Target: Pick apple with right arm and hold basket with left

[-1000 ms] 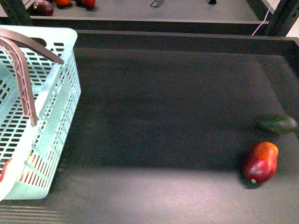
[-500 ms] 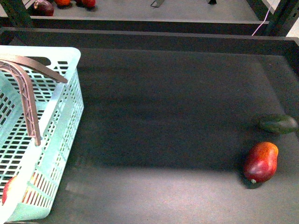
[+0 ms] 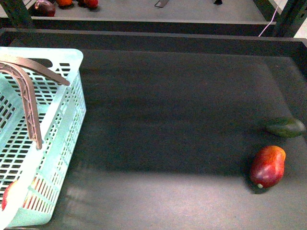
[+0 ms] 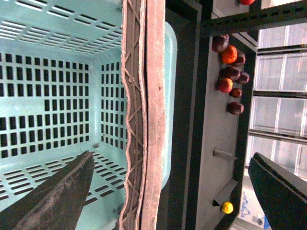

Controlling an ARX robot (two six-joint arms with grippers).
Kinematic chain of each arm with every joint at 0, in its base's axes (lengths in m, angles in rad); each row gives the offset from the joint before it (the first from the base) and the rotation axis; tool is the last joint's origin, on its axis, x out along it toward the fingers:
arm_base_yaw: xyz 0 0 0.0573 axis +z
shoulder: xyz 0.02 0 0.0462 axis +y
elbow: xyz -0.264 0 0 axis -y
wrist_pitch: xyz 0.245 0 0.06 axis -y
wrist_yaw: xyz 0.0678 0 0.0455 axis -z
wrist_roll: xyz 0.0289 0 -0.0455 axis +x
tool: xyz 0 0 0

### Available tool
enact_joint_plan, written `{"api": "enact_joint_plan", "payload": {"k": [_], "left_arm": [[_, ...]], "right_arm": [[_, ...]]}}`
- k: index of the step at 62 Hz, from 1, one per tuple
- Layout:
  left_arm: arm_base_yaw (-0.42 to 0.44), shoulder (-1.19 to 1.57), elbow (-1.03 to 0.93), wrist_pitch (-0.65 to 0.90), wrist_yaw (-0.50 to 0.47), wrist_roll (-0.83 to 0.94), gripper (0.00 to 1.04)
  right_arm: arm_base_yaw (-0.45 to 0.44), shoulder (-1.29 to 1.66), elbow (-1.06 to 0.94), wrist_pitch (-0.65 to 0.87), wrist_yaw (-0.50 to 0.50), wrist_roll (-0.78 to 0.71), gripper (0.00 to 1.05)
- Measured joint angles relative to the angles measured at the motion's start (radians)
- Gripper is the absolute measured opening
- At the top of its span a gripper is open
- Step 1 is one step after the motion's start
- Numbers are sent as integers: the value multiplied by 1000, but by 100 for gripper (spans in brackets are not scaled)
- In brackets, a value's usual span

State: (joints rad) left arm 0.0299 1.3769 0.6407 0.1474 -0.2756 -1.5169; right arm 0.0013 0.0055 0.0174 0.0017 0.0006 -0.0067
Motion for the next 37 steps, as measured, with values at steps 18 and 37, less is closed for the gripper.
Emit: {"api": "enact_joint_plan", "payload": {"k": [18, 37], "left_arm": [[-24, -80, 6, -111, -32, -5, 98], [-32, -196, -360, 761, 275, 1297, 42]], "right_arm": [[0, 0, 0, 0, 0, 0, 96], [0, -1, 0, 0, 0, 0, 96]]}}
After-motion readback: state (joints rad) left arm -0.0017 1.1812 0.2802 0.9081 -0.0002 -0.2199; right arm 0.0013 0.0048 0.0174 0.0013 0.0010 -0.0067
